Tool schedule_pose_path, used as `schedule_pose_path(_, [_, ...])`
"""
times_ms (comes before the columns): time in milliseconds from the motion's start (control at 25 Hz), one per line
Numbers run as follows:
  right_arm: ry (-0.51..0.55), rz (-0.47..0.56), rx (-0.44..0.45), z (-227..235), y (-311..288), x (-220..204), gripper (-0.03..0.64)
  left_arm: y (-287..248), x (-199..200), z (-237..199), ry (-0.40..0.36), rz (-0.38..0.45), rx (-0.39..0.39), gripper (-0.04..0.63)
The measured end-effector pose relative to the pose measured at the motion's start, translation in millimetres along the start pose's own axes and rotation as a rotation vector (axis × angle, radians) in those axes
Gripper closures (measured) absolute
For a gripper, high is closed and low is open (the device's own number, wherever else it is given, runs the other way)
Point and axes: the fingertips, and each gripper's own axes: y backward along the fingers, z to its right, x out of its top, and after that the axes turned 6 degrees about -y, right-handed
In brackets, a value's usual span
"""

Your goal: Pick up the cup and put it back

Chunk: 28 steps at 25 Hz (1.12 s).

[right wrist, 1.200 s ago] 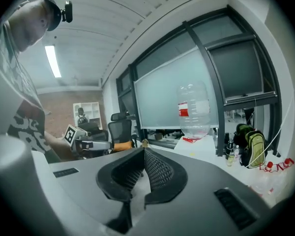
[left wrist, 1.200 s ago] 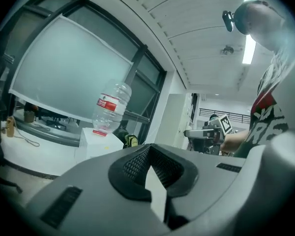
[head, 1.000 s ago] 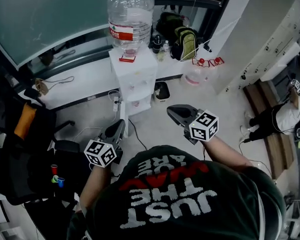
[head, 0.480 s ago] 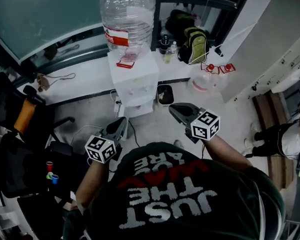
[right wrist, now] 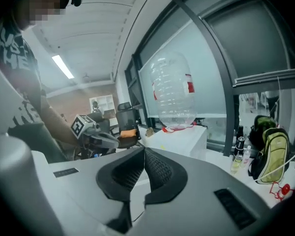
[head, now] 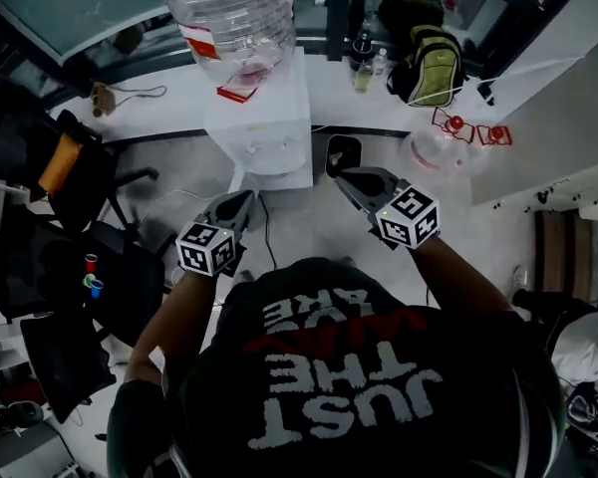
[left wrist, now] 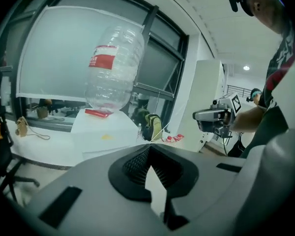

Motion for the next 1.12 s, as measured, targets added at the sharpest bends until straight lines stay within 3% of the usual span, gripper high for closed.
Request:
schedule_pose_path(120, [-0.015, -0.018, -0.013, 16, -22, -21, 0.583, -19, -18, -11, -0.048, -0.056, -0.018, 0.588])
schedule_pose_path(320, [-0.039, -0.049, -0.072, 22, -88, -62, 0.583, -48, -71, -44, -0.142, -0.146, -0.138, 0.588])
schedule_pose_path(560, [-0.110, -0.091, -0.155, 47, -158, -149, 0.583, -92, -169, -101, -0.137, -0.232, -0.179, 0.588])
schedule_pose_path(800, [-0.108, -0.105, -0.136, 106, -210, -262, 0.583, -171, -277, -143, -0.109, -0.223, -0.085, 0.588])
schedule_pose_path(960, [-0.117, -0.096, -0.109, 143, -227, -334, 0.581, -214, -356, -152, -0.109, -0.274, -0.037, 0.588])
schedule_pose_path(1120, [-0.140, -0.081, -0.103, 183, -242, -396, 0.581, -256, -421, -165, -0.182, -0.330, -0.016, 0.588])
